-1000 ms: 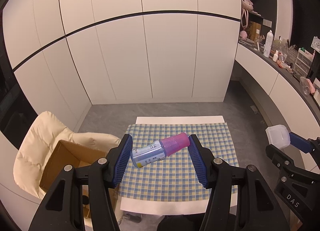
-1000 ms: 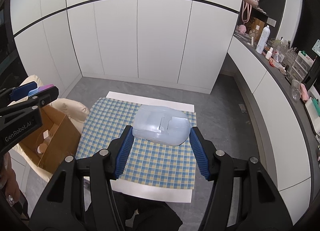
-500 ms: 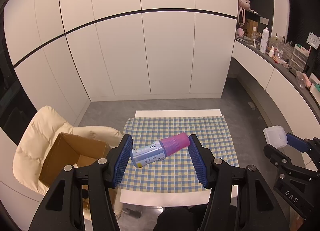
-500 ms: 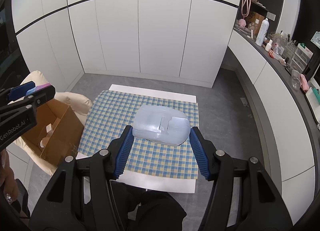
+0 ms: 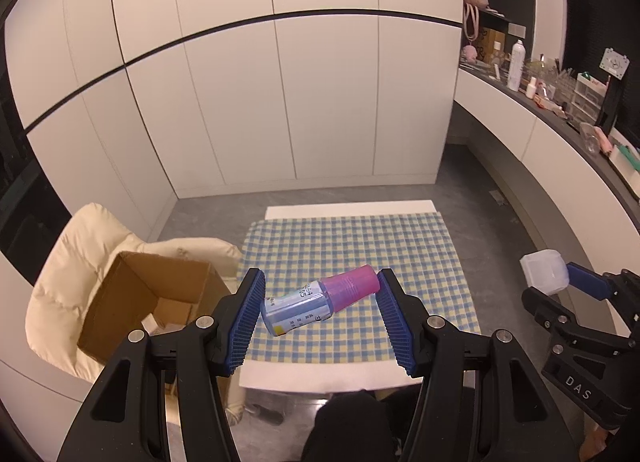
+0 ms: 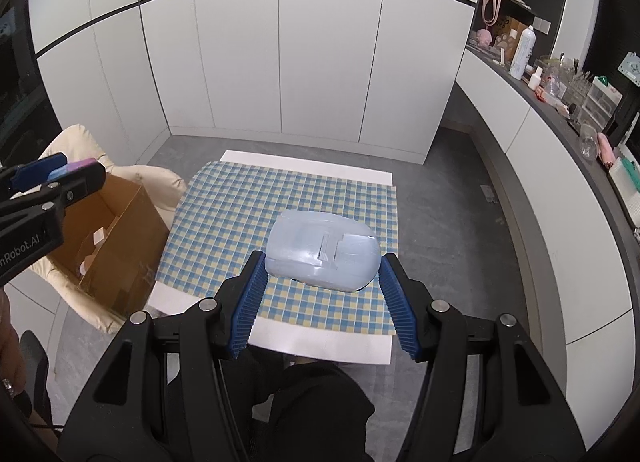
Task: Organize objects
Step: 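Carry the pale blue object with the right tool while the left tool carries the bottle back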
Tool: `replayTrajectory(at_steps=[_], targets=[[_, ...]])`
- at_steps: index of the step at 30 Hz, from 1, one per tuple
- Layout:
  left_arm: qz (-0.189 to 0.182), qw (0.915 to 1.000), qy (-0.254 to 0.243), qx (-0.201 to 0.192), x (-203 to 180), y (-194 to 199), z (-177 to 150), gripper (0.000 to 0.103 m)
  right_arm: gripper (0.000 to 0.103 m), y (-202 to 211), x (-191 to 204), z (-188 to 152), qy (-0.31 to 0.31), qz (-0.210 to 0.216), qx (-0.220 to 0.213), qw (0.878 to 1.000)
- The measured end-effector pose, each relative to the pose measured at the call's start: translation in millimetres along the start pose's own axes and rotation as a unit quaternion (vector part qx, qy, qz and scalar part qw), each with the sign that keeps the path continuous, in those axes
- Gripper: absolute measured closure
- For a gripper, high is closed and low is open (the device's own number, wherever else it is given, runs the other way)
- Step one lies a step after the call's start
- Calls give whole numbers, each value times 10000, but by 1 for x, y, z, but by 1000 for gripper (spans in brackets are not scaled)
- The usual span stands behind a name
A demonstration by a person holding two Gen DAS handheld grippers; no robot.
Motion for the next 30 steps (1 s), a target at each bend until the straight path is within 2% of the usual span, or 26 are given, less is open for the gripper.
replayTrajectory(at_steps=[5, 19, 30], targets=[[57, 9999, -91, -33, -1, 9, -18, 45, 43, 5, 4, -20, -10, 92, 69, 9999], [-162, 9988, -67, 453, 11, -1, -77, 45, 43, 21, 10, -70, 58, 262, 173, 9995], [-201, 9982, -20, 558, 25, 1, -116, 45, 43, 29, 11, -114, 28, 356, 346, 9988]])
Point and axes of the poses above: each gripper's, at about its wrist camera, not at the fingertips, and y roughly against the way its jaws point, x to its left, z to its top, the point moved 2 cm from there along -y, roughly the way its jaws point, and after that the axes turned 5 degrees about z, right-handed, at the moved point
